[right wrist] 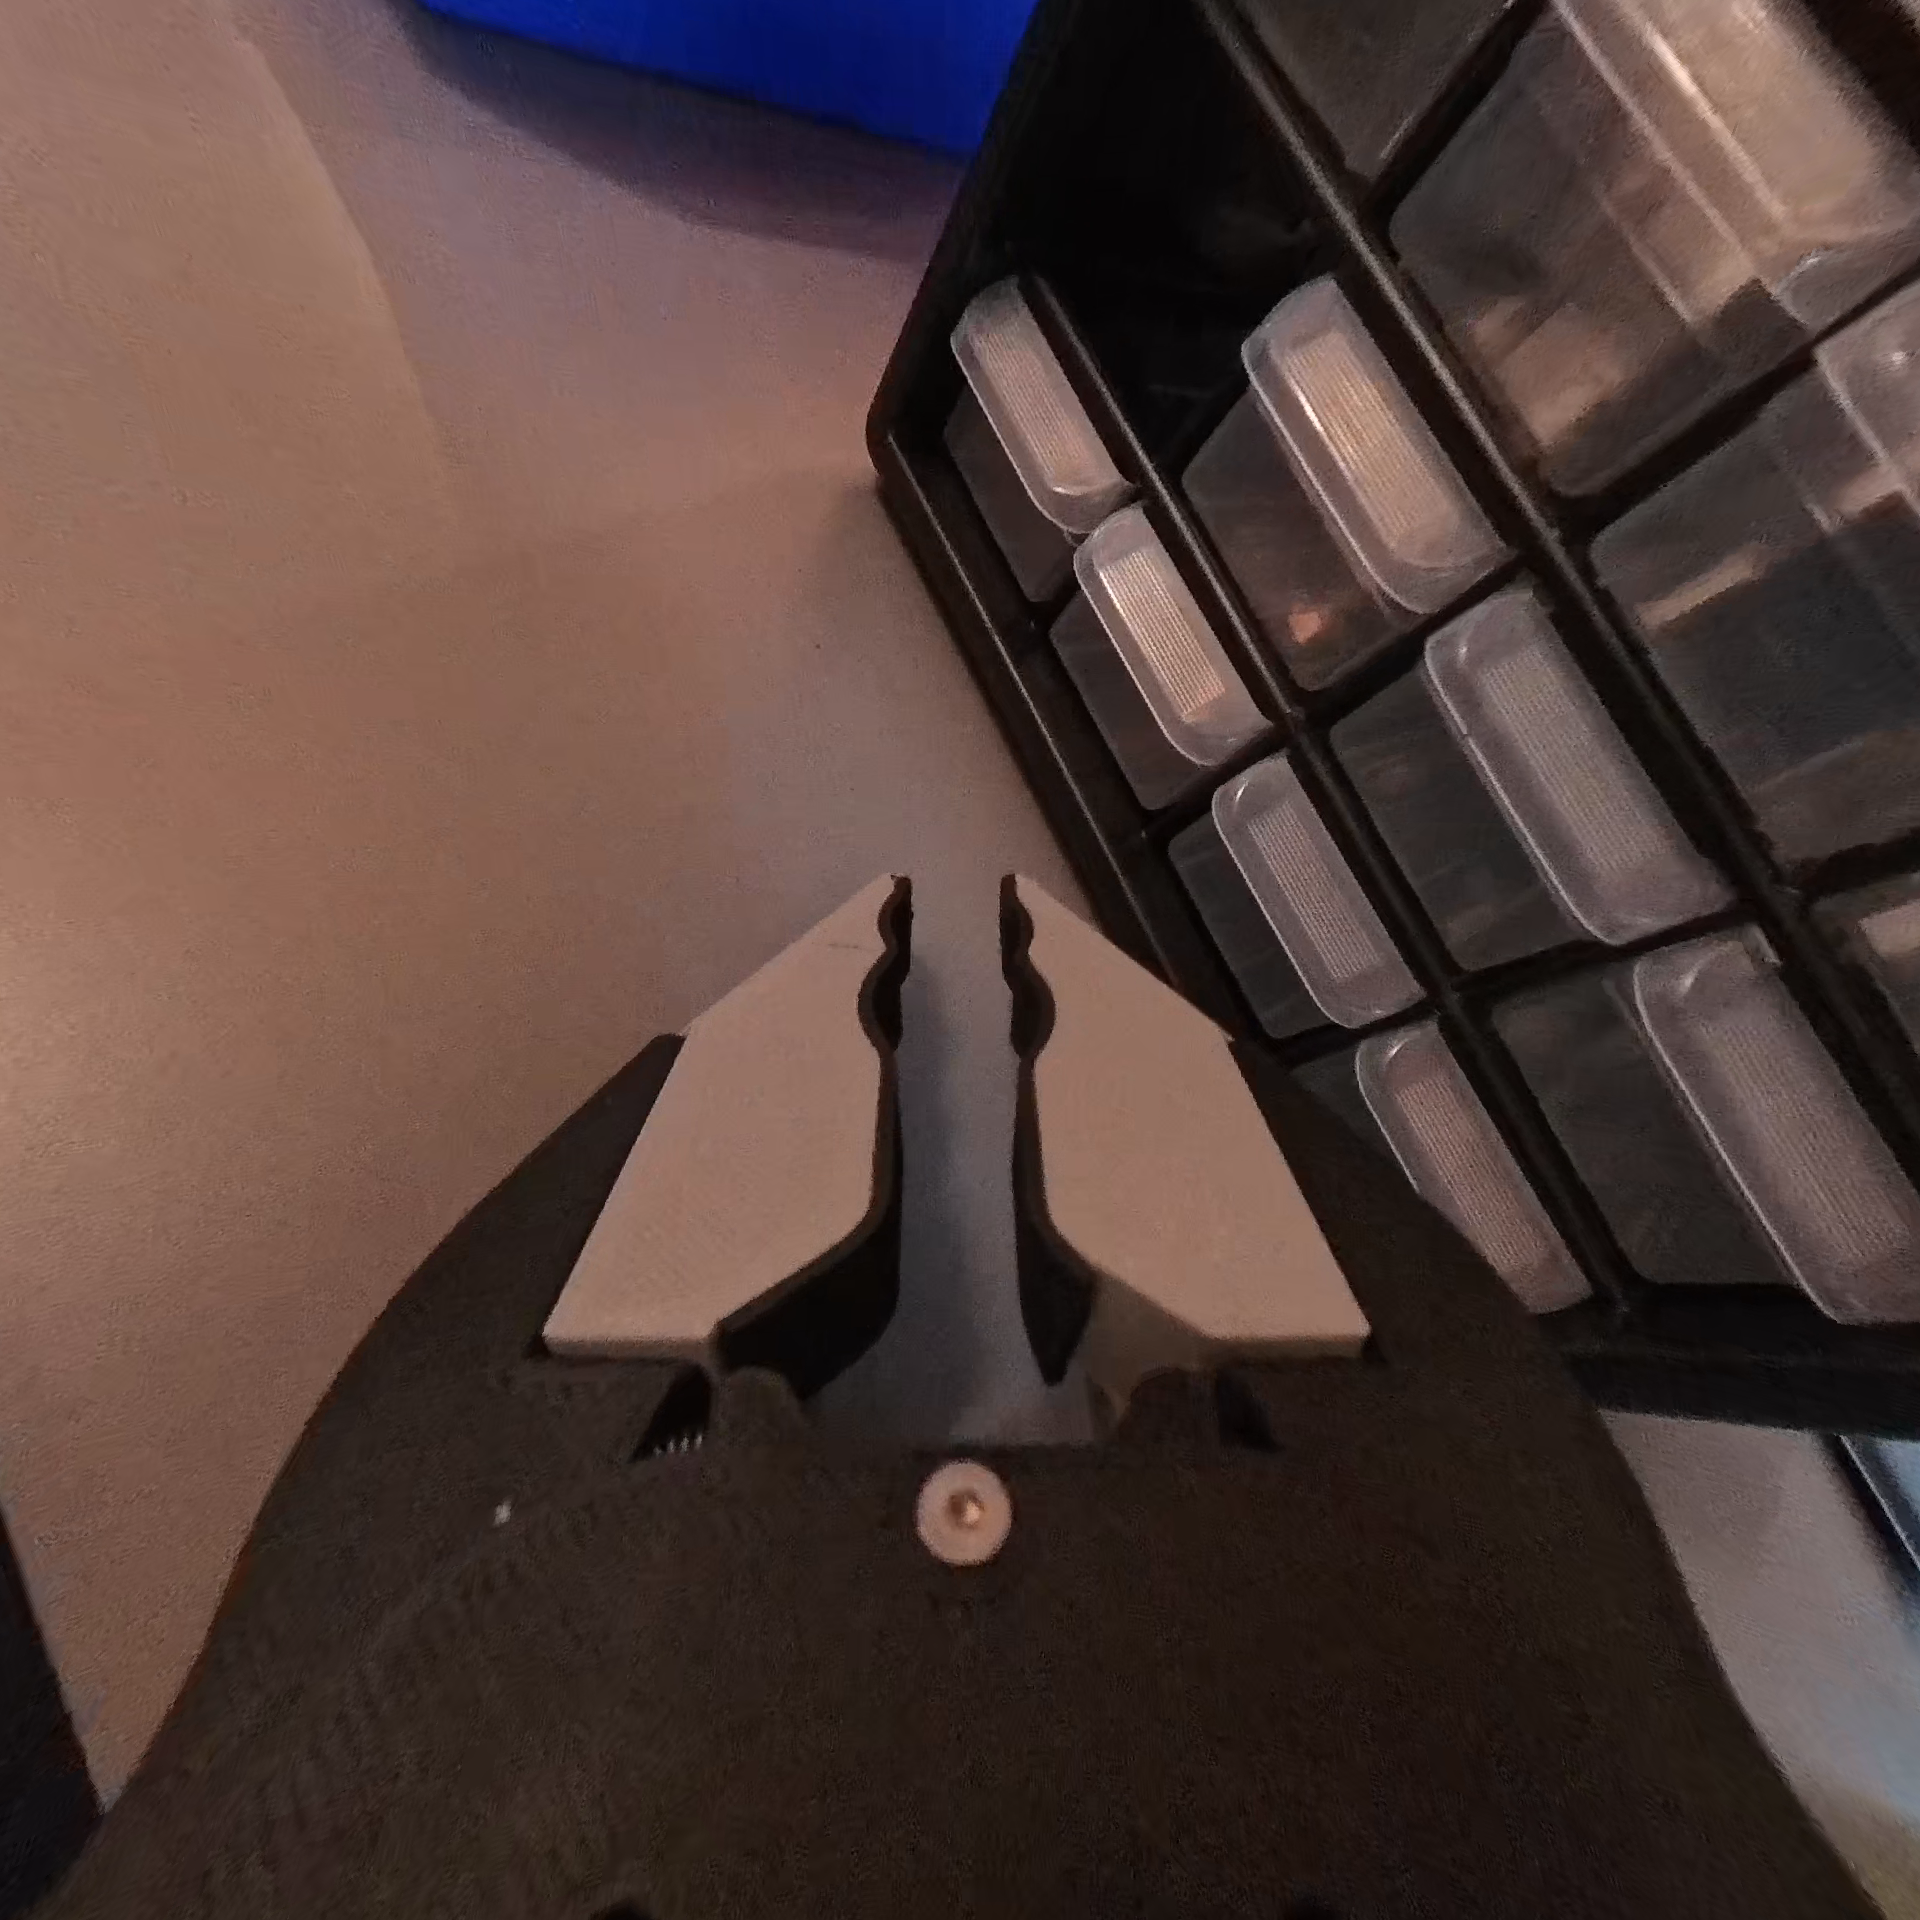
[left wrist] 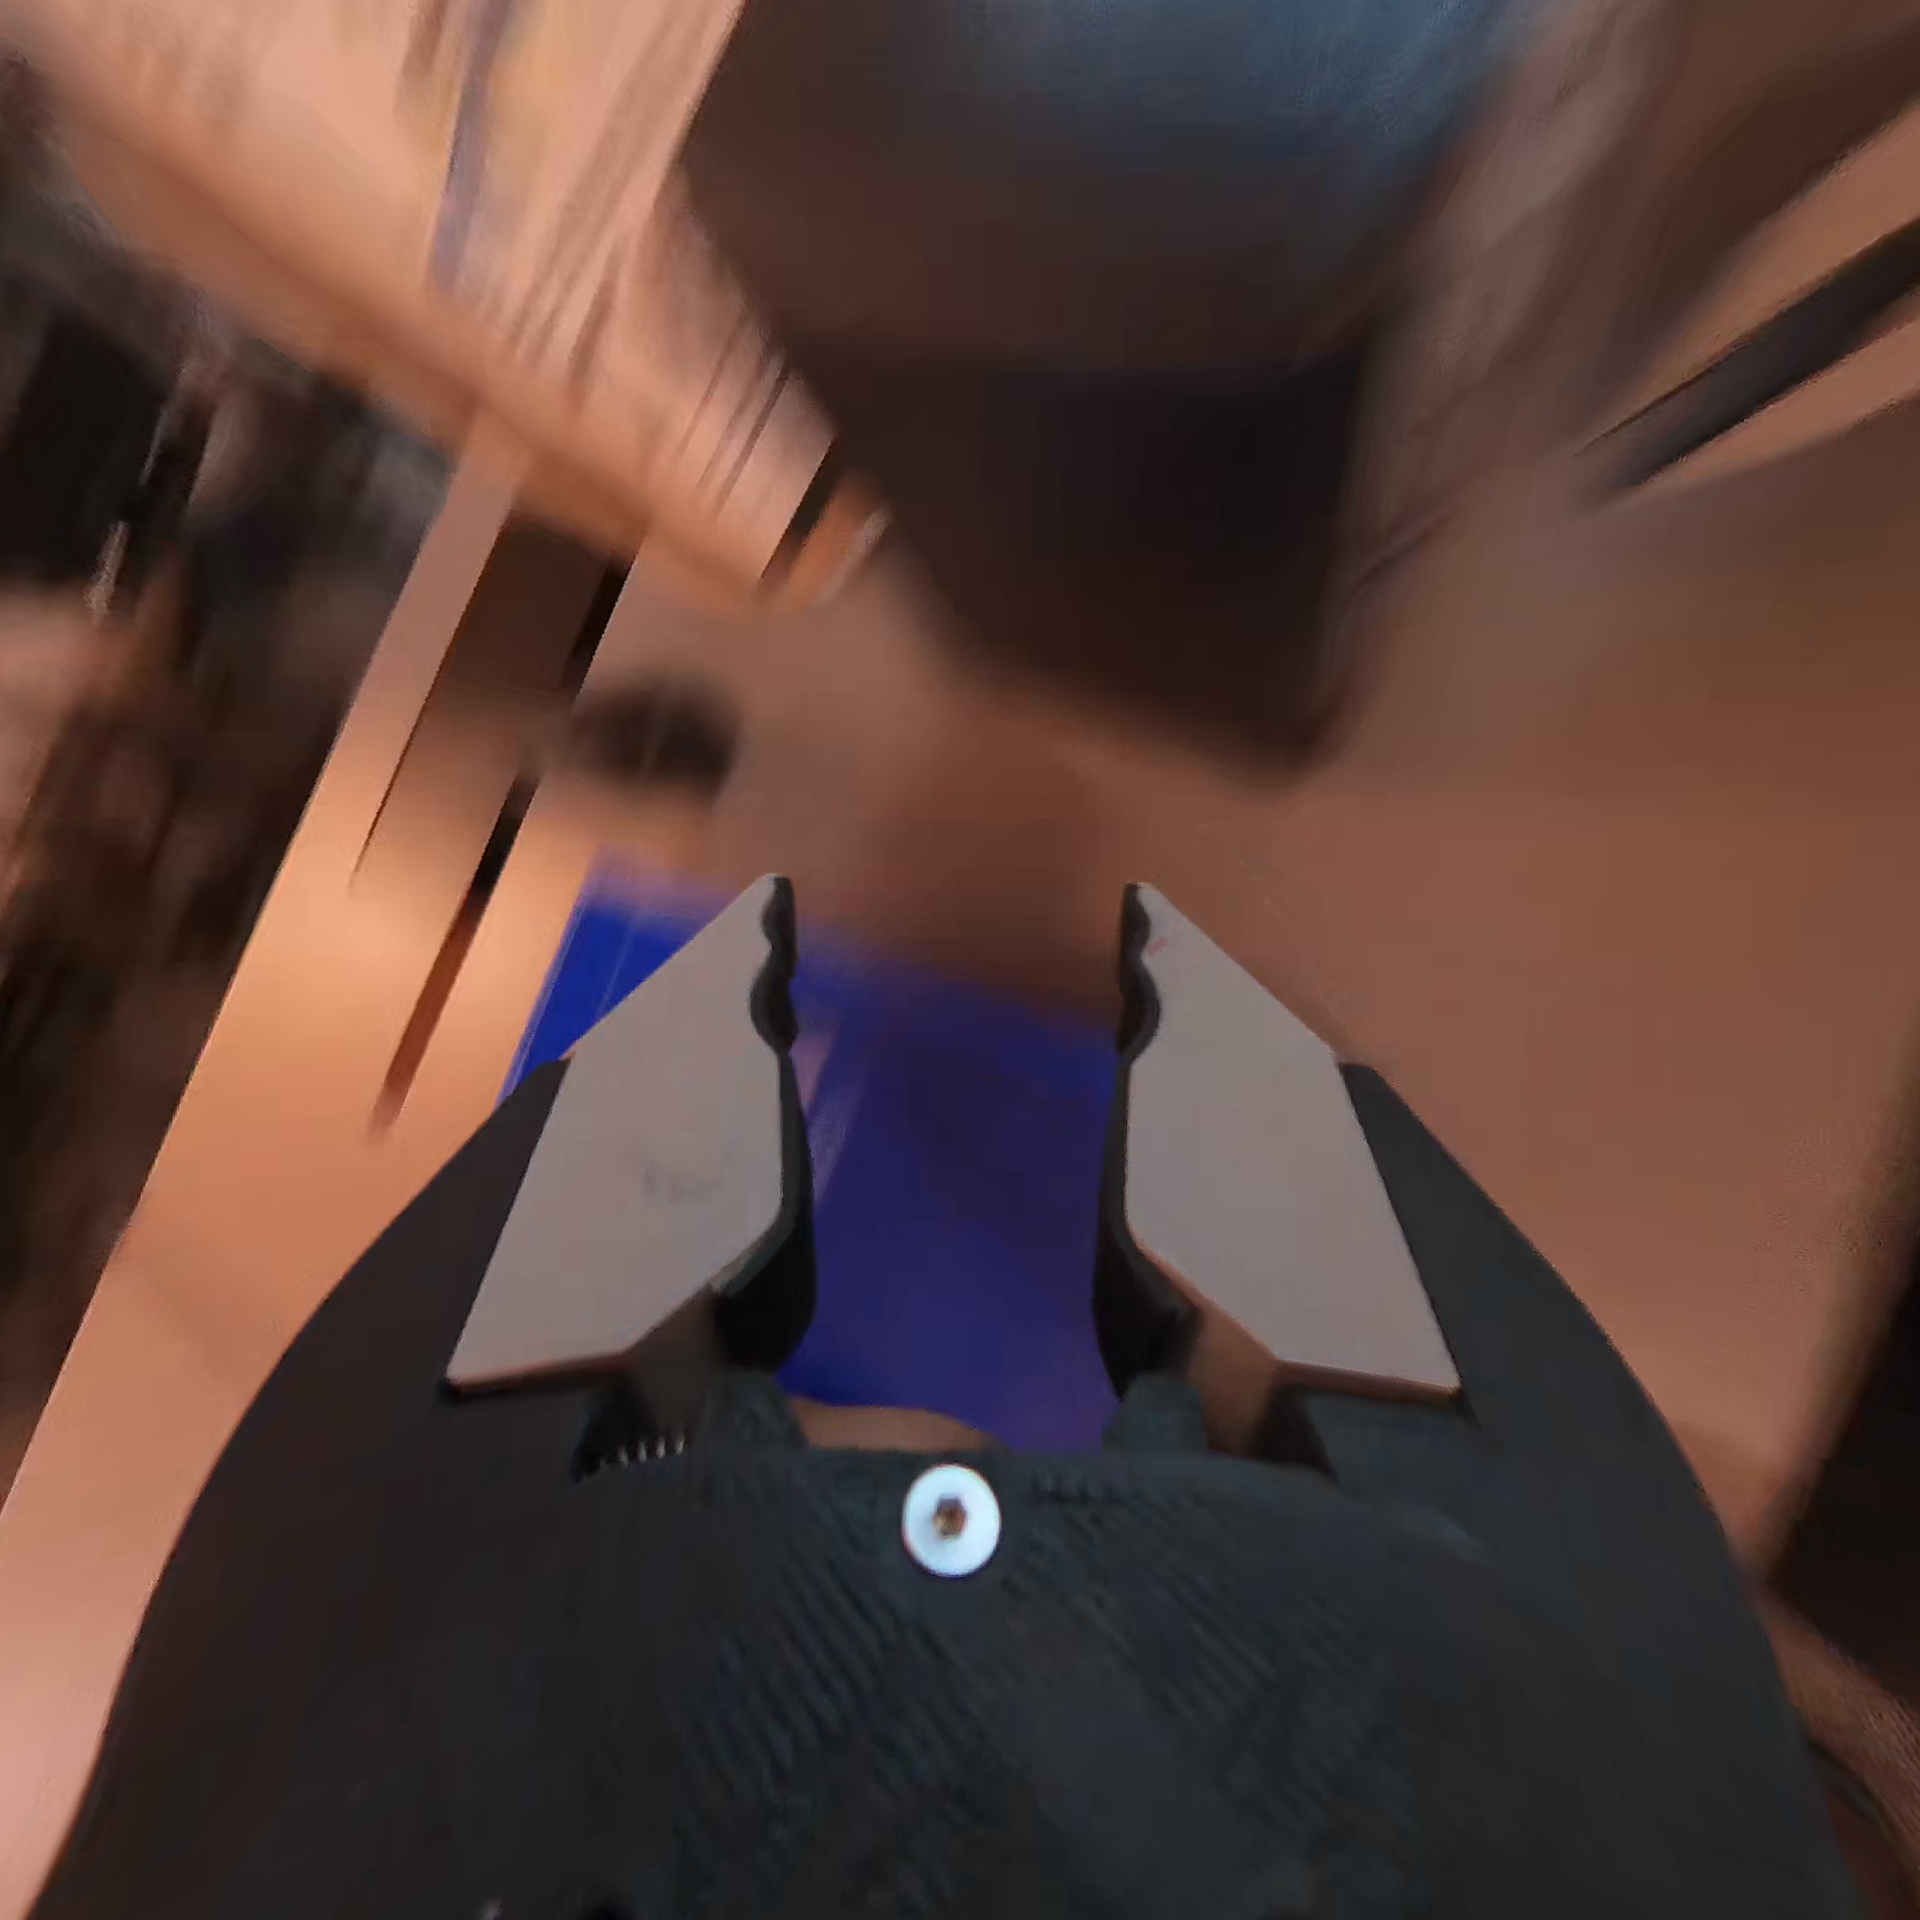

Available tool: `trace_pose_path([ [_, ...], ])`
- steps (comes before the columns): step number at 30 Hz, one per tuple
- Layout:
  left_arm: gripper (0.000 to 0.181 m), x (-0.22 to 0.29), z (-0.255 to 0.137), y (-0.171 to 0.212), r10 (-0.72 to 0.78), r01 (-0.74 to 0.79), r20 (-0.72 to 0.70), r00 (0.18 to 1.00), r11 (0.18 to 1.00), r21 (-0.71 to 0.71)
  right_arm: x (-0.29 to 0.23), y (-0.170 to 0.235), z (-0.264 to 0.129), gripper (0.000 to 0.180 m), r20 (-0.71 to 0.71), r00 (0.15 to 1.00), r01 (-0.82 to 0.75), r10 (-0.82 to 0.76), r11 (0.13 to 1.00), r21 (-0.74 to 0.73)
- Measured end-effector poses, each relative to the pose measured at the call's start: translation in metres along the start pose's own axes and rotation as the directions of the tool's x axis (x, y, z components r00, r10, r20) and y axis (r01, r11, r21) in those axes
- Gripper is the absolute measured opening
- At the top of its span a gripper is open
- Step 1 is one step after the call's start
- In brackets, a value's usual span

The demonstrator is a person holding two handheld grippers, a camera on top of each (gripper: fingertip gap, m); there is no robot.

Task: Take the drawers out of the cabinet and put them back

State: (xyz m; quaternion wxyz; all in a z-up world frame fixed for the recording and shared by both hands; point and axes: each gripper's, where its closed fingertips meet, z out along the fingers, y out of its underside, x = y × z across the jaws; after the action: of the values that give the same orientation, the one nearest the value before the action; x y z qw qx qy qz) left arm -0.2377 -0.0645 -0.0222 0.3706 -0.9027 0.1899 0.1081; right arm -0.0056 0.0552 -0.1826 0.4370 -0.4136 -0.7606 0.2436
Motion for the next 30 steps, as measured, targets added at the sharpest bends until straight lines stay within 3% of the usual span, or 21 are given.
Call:
trace_pose_path([
  [3, 0.059, -0.041, 0.027, 0.067, -0.094, 0.112, 0.098, 0.991, 0.974, -0.195, -0.001, 0.001, 0.001, 0.014, -0.009, 1.0, 0.024, -0.024, 1.0, -0.008],
  [6, 0.055, -0.071, 0.057, 0.132, -0.156, 0.222, 0.196, 0.968, 0.895, -0.387, -0.001, 0.0, 0.0, 0.014, -0.018, 0.999, 0.032, -0.032, 0.999, -0.005],
  [8, 0.052, -0.091, 0.07, 0.164, -0.136, 0.267, 0.29, 0.947, 0.833, -0.484, -0.001, 0.0, 0.0, 0.014, -0.02, 0.999, 0.031, -0.031, 1.0, -0.005],
  [10, 0.05, -0.093, 0.081, 0.18, -0.11, 0.26, 0.291, 0.95, 0.795, -0.548, 0.0, 0.0, 0.0, 0.014, -0.02, 0.999, 0.026, -0.026, 1.0, 0.0],
  [12, 0.034, -0.086, 0.091, 0.188, -0.091, 0.23, 0.254, 0.963, 0.77, -0.595, 0.0, -0.001, -0.001, 0.014, -0.019, 1.0, 0.018, -0.018, 1.0, 0.007],
  [13, 0.016, -0.084, 0.094, 0.191, -0.079, 0.214, 0.24, 0.968, 0.76, -0.614, 0.0, -0.001, -0.001, 0.014, -0.018, 1.0, 0.015, -0.015, 1.0, 0.009],
  [18, 0.002, -0.069, 0.099, 0.19, -0.026, 0.15, 0.194, 0.981, 0.739, -0.657, 0.001, -0.003, -0.004, 0.014, -0.014, 1.0, 0.007, -0.006, 1.0, 0.029],
  [22, 0.0, -0.059, 0.079, 0.169, 0.005, 0.156, 0.258, 0.966, 0.785, -0.599, 0.001, -0.006, -0.006, 0.014, -0.01, 1.0, -0.004, 0.005, 0.999, 0.05],
  [26, 0.001, -0.039, 0.047, 0.123, -0.07, 0.194, 0.311, 0.948, 0.901, -0.388, 0.0, -0.012, -0.011, 0.019, 0.019, 0.999, -0.04, 0.038, 0.994, 0.097],
  [30, 0.001, 0.031, 0.016, 0.049, -0.157, 0.167, 0.146, 0.977, 0.984, -0.065, 0.002, -0.012, -0.011, 0.022, 0.027, 0.998, -0.066, 0.064, 0.993, 0.101],
])
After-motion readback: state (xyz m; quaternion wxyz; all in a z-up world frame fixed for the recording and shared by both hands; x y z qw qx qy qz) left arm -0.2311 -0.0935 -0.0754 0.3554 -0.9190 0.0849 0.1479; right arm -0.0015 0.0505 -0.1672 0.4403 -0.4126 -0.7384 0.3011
